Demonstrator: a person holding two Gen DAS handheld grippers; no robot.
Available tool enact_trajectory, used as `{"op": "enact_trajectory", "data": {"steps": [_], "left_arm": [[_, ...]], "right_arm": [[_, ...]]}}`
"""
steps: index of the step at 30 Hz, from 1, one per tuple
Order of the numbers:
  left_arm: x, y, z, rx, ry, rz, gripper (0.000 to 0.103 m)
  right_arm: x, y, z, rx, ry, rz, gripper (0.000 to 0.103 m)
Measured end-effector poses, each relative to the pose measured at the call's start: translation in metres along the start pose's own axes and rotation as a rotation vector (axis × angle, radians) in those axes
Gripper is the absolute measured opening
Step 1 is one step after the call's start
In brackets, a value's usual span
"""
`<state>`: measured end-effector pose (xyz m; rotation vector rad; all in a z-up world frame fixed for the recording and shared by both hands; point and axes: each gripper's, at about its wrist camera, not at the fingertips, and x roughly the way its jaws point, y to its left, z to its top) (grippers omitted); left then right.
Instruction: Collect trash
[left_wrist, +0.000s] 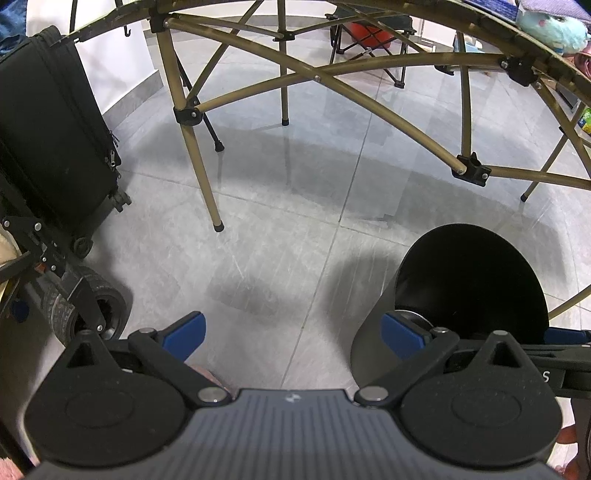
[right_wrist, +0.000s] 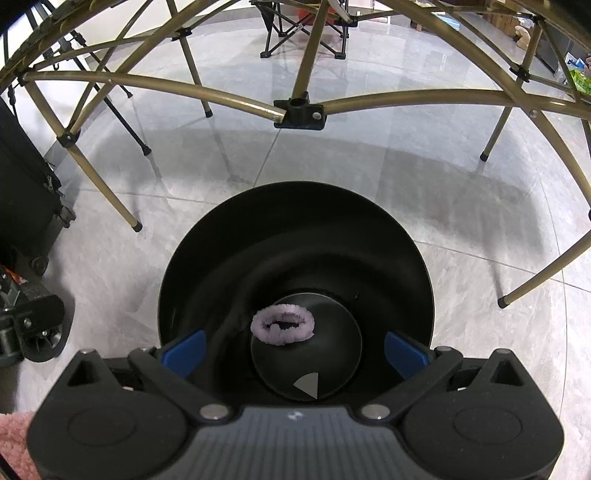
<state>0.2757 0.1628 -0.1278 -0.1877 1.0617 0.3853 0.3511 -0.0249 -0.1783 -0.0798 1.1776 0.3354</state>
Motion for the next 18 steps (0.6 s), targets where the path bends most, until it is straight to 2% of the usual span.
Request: {"op": "enact_trajectory", "data": {"steps": [4,8,18], "left_arm": [[-0.007,-0.001,0.003,-0.003,-0.024,-0.003,0.103],[-0.018,-0.005,0.006,0.017,-0.083,0.02,0.103],[-0.056,-0.014,0.02,0.022,-0.203,0.003,0.103]], "right_arm": [[-0.009,-0.001,0.002,-0.002,-0.028,0.005,0.103],[-0.026,-0.001,0.005,-0.021,-0.086,-0.003,0.103],[-0.086,-0.016,0.019,-0.017,-0.278,0.013,0.103]]}}
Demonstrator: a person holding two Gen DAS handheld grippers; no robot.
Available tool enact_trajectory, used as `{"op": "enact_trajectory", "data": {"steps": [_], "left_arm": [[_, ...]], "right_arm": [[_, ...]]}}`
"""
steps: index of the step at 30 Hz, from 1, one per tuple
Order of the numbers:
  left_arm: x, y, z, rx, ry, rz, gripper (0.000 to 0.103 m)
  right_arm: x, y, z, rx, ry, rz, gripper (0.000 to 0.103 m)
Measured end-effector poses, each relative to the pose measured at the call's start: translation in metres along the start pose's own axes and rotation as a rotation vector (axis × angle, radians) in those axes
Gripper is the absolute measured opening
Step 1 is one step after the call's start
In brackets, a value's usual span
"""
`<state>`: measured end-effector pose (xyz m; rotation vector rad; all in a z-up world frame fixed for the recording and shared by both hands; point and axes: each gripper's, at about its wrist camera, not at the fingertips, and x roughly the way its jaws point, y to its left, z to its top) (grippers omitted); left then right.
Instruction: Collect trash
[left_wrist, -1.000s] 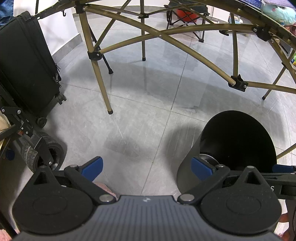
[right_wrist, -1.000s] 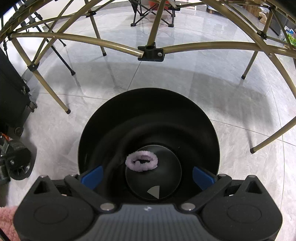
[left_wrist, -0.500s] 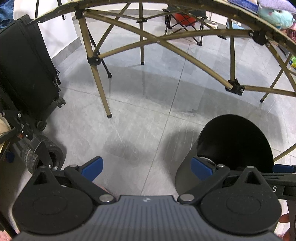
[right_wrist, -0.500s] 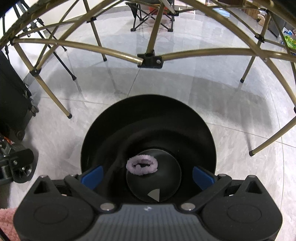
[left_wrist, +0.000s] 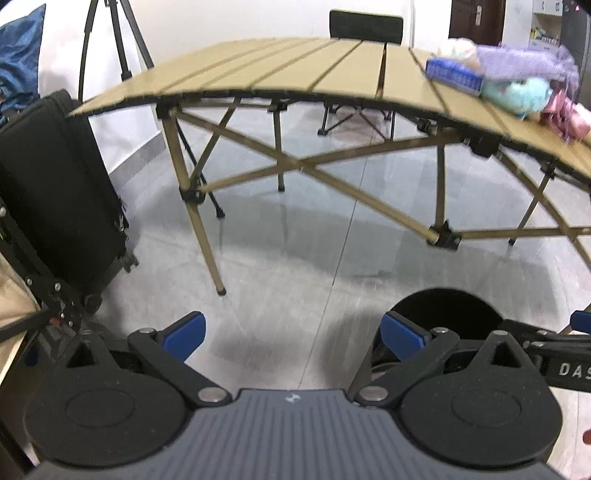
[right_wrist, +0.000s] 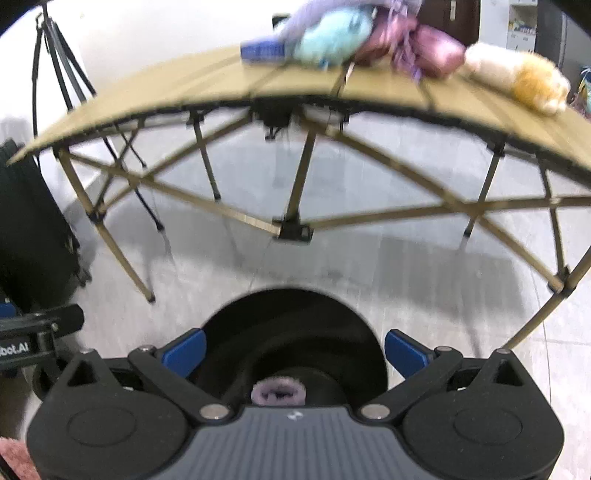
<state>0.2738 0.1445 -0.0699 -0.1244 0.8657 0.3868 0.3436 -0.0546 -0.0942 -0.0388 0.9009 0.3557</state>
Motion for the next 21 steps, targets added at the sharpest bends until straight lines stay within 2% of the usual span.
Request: {"op": "enact_trajectory", "data": {"steps": [11,21], "left_arm": [[-0.037,-0.025,0.04,0.011,-0.143,-0.064,0.103],[-0.053,-0.061,0.076,0.028,-0.23,-0.125,0.103]], "right_arm": [[-0.049,-0.026,0.034,0.032,-0.227,0.026,0.103],[-0.077,-0.074,0.07,0.083,-0.421,-0.037,0.103]]}}
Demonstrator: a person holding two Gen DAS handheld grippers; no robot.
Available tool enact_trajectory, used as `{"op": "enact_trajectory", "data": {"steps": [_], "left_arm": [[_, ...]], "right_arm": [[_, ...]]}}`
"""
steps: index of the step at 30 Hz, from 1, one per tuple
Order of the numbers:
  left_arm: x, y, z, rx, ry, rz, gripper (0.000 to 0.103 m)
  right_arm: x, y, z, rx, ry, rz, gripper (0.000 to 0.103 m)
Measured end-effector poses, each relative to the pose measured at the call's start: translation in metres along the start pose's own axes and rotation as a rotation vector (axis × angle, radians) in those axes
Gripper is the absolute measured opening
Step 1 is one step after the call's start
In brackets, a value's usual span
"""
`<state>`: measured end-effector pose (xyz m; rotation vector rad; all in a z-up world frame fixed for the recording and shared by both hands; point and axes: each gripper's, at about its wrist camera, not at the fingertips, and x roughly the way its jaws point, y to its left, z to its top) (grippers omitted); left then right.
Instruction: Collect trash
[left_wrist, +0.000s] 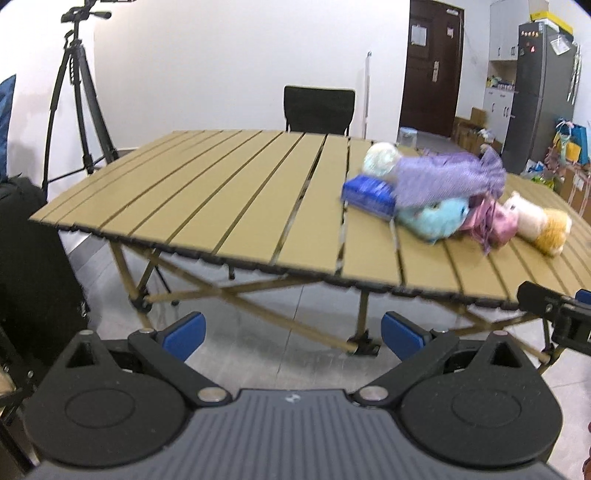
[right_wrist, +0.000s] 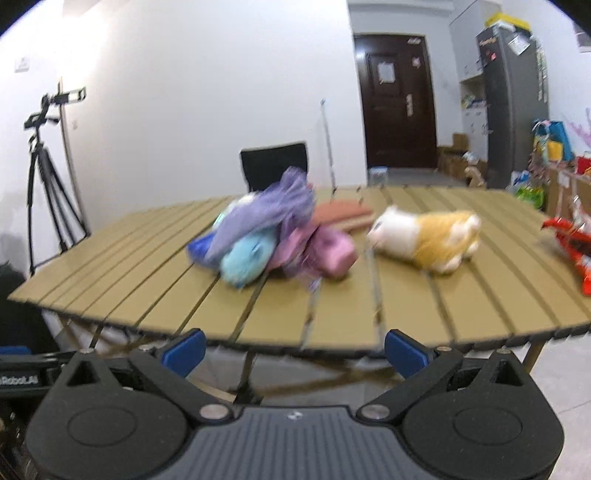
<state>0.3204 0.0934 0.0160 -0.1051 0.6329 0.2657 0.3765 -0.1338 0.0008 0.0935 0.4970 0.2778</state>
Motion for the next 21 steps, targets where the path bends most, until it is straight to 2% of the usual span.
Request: {"op": "enact_trajectory", "data": {"steps": [10,14,21], "left_arm": [[0.016,-0.027,0.033,-0.008,-0.047,-0.038,0.103],[0.026,-0.037,0.044,-0.01,-0.054,-0.051,0.103],[0.042,-0.05,0.057,-0.013,-0.068,-0.063,0.103]], "right_arm": [[0.022,-0.055,0.037,-0.033,-0.113,-0.112,0.103],[0.042,-0.076,0.05,-0.052,-0.127,-0.158,0.103],[0.087,-0.112,0.072,-0.073,-0.101,-0.185,0.103]]}}
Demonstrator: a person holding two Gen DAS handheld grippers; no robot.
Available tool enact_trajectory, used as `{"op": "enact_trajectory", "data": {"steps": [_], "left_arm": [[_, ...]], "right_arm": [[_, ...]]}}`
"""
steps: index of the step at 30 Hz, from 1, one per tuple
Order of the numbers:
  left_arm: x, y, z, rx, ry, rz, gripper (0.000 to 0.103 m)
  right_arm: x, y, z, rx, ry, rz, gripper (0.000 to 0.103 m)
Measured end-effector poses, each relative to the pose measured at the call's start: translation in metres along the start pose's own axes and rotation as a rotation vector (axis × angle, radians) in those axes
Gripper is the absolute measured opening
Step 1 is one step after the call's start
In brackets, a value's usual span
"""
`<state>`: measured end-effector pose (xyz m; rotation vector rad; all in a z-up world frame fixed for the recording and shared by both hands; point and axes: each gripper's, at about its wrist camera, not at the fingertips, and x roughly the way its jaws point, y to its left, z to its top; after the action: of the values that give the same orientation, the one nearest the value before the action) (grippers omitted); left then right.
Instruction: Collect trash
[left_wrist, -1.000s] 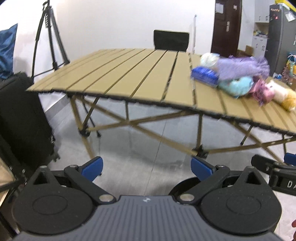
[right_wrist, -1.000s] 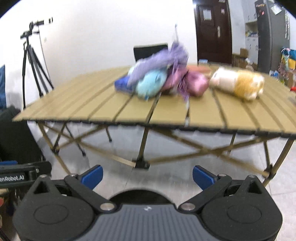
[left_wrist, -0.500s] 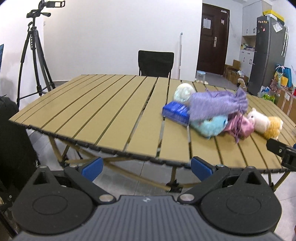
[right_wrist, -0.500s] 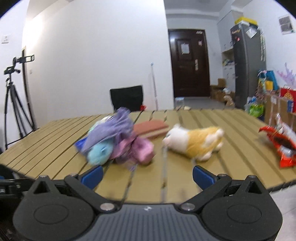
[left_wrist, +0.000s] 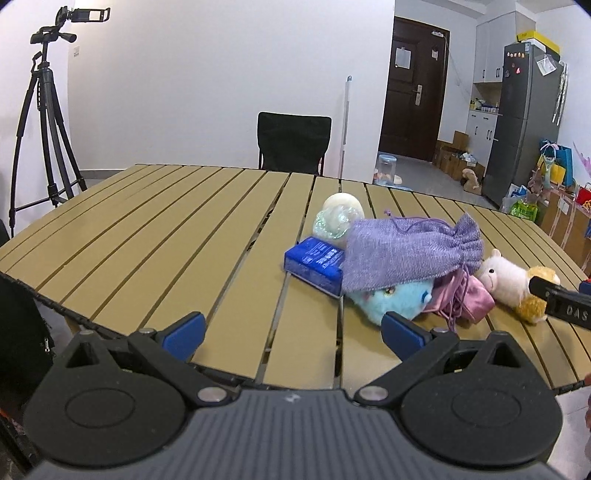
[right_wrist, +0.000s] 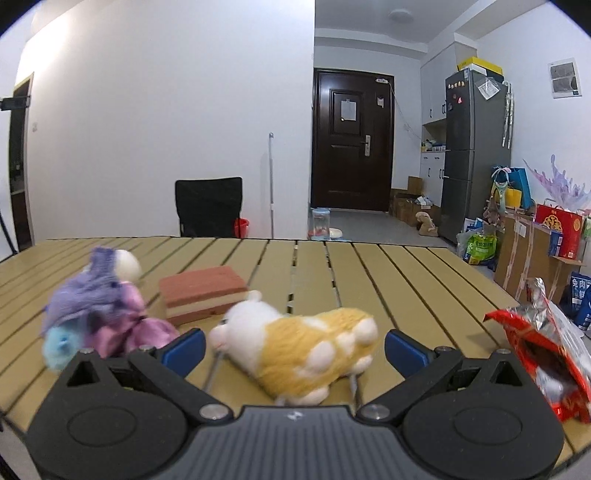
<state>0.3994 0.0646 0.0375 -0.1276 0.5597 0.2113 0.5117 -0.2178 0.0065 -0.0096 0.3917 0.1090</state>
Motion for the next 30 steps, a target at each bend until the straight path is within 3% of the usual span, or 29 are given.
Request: {"op": "enact_trajectory", "data": {"steps": [8,12,17,19,23,30], "left_arm": [[0.02,-0.005,-0.003,-0.004,0.038,0.017,0.103],[0.026,-0.008,-0.005,-0.003,0.051,0.025,0.103],[0.03,-0.012,-0.008,0.007,0.055,0.035,0.103],[0.031,-0.013,-0.008,0.01,0.058,0.037,0.103],[0.032,-0.013,-0.008,0.008,0.06,0.036,0.103],[0.03,-0.014,-0.009,0.003,0.059,0.036,0.103]], "right_arm": [[0.044,-0.038,0.019,0.121,0.062,0.039,0.103],[0.068,-0.059,0.021,0.27,0.112,0.052,0.103],[0.094,-0.065,0.013,0.341,0.216,0.053,0.099],[0.096,-0.064,0.006,0.359,0.208,0.065,0.098],[0.09,-0.061,0.0,0.355,0.208,0.105,0.081],[0.079,-0.063,-0.011,0.389,0.185,0.176,0.071]]}}
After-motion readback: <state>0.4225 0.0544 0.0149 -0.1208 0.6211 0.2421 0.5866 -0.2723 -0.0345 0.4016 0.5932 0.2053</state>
